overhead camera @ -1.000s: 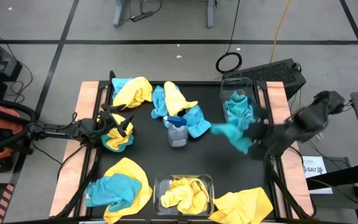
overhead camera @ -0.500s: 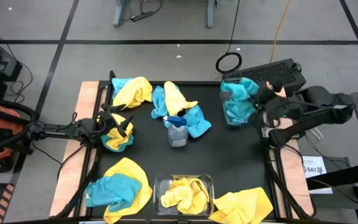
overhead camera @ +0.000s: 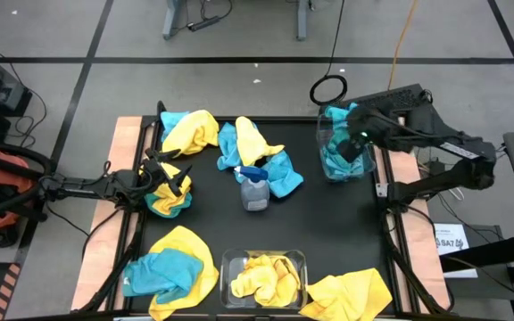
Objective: Sort microfiber towel by color & place in baskets
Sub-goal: Put the blue towel into the top transparent bin
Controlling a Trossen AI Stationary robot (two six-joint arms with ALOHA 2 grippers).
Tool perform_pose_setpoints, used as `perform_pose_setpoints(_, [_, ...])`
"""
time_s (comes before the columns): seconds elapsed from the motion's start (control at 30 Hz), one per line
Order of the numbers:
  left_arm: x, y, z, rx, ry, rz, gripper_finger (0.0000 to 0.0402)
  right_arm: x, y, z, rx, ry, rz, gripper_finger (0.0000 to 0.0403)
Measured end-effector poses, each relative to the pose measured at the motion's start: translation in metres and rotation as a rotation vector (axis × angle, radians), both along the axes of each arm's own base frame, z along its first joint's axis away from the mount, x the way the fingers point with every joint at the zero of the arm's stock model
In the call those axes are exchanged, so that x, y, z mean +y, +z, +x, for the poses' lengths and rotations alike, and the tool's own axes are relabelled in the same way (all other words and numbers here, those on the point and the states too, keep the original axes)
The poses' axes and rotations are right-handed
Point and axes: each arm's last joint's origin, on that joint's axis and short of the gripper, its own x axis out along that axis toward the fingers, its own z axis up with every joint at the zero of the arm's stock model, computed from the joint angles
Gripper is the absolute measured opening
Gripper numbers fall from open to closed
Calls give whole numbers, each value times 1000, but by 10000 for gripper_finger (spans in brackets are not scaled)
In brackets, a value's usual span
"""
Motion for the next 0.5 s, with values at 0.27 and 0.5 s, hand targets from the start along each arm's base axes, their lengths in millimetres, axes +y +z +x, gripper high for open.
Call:
perform_pose_setpoints(0.27, [0,0,0,-1,0,0,338,-31,-25,21,149,-69,67,1])
perform_pose_setpoints(0.5, [0,0,0,-1,0,1,338,-64,-42,30,218,-126,166,2])
